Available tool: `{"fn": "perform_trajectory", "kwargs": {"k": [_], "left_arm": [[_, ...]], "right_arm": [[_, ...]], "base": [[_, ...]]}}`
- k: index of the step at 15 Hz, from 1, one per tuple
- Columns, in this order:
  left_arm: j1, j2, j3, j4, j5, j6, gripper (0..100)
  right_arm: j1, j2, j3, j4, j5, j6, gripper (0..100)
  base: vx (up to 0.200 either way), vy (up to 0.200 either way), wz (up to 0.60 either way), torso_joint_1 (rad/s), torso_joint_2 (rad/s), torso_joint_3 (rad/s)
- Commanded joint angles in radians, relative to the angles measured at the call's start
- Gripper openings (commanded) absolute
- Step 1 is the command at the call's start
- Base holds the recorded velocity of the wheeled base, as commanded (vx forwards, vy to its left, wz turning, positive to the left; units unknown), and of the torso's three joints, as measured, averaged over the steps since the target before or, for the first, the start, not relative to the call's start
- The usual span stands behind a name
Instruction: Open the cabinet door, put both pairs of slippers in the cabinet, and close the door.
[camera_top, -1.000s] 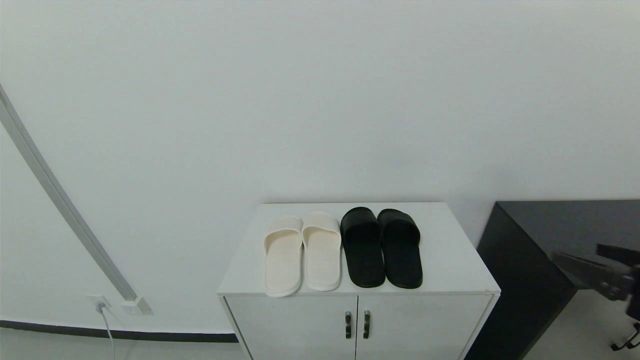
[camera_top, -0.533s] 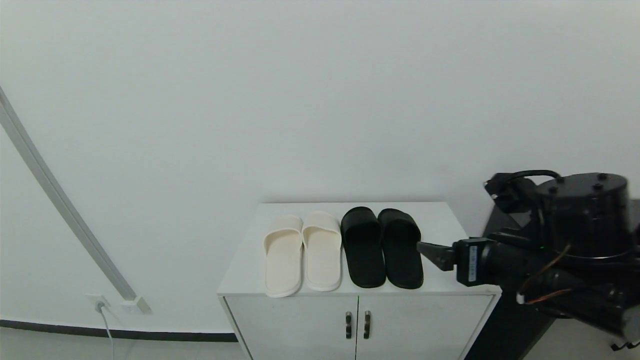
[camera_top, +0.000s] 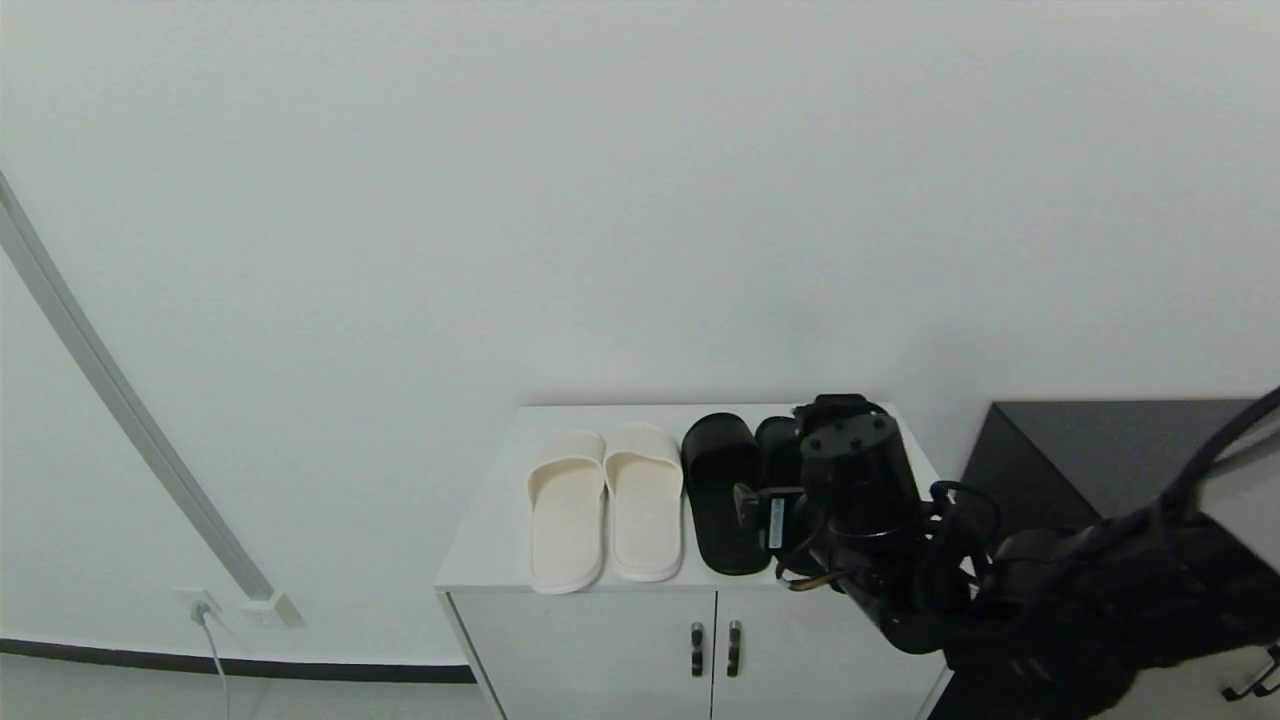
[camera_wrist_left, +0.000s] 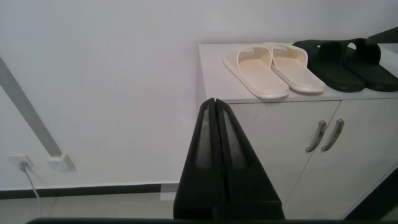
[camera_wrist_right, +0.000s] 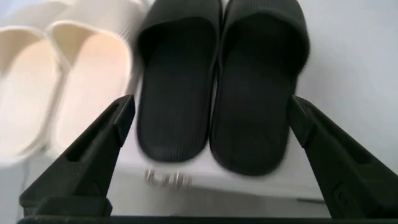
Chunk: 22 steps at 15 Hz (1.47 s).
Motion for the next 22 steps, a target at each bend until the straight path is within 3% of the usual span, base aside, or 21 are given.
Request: {"fn": "perform_trajectory", "kwargs": {"k": [1,12,15,16,22], "left_arm": [[0.000,0.001,0.000,0.000,0.000,0.000,0],[0.000,0.001,0.000,0.000,-0.002,-0.001,0],[0.000,0.001,0.000,0.000,0.000,-0.001,0],[0.000,0.001,0.000,0.000,0.000,-0.001,0],[0.000,0.001,0.000,0.000,0.000,-0.003,0]], "right_arm": [[-0.019,0.209,-0.089,-0.091,-0.065,-0.018,100],[-0.134,0.504,-0.464,-0.121,-0.058,-0.136,100],[-0.147,0.524,-0.514,-0.123,-0.054,-0.151,100],[-0.150,0.524,-0.519,-0.123,-0.054,-0.153,0],[-0.145,0.484,-0.485,-0.124,-0.054,-0.154,0]], "base": [[0.000,0.000,0.00,0.000,0.00,0.000],[0.000,0.000,0.00,0.000,0.00,0.000],[0.000,0.000,0.00,0.000,0.00,0.000],[0.000,0.000,0.00,0.000,0.00,0.000],[0.000,0.000,0.00,0.000,0.00,0.000]]}}
